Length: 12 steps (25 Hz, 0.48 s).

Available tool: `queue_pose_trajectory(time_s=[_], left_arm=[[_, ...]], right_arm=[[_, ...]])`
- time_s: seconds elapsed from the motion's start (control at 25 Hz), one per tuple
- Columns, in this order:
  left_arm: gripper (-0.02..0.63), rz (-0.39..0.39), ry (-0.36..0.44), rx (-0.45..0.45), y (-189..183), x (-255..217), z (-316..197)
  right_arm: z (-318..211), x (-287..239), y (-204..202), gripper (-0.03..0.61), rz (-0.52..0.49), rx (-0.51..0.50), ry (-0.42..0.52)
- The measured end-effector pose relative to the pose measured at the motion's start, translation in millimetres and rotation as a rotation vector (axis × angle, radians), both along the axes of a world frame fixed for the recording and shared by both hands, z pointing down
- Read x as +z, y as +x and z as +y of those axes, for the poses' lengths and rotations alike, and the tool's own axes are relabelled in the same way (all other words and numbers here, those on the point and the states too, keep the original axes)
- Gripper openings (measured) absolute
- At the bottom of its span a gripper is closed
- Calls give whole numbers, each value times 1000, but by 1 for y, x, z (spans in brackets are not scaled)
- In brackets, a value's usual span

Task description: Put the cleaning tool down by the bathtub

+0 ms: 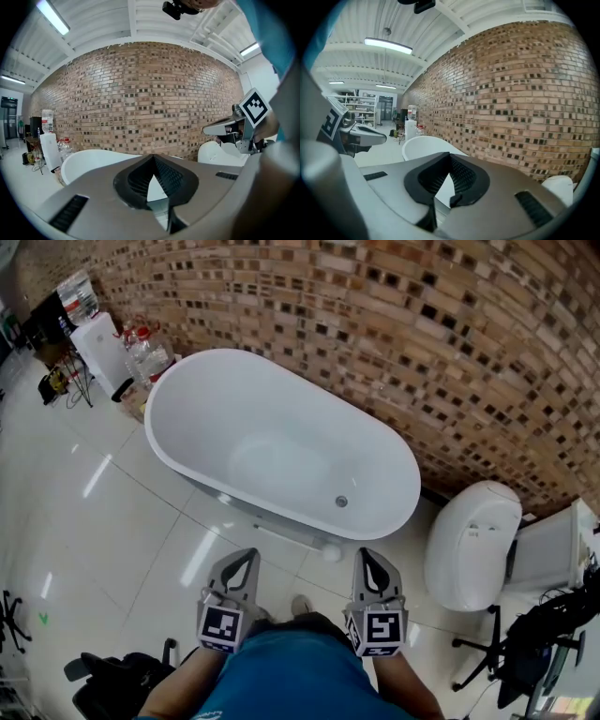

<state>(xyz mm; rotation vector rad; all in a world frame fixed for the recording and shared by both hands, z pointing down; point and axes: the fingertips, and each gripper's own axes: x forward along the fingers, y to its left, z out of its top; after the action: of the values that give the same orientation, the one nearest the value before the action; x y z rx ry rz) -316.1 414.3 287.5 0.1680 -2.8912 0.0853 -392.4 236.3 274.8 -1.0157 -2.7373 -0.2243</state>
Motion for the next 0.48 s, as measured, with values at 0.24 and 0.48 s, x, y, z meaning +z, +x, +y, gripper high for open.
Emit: queue_pose_trajectory(time_s=[0.24,0.48], left_arm=[[0,-83,14,135,-12,-40,-29],[0,-139,45,378,-8,-78,-54]], right_arm=[[-17,-61,17,0,-139,90,-125],[-45,-96,57,0,-155,365,-148]])
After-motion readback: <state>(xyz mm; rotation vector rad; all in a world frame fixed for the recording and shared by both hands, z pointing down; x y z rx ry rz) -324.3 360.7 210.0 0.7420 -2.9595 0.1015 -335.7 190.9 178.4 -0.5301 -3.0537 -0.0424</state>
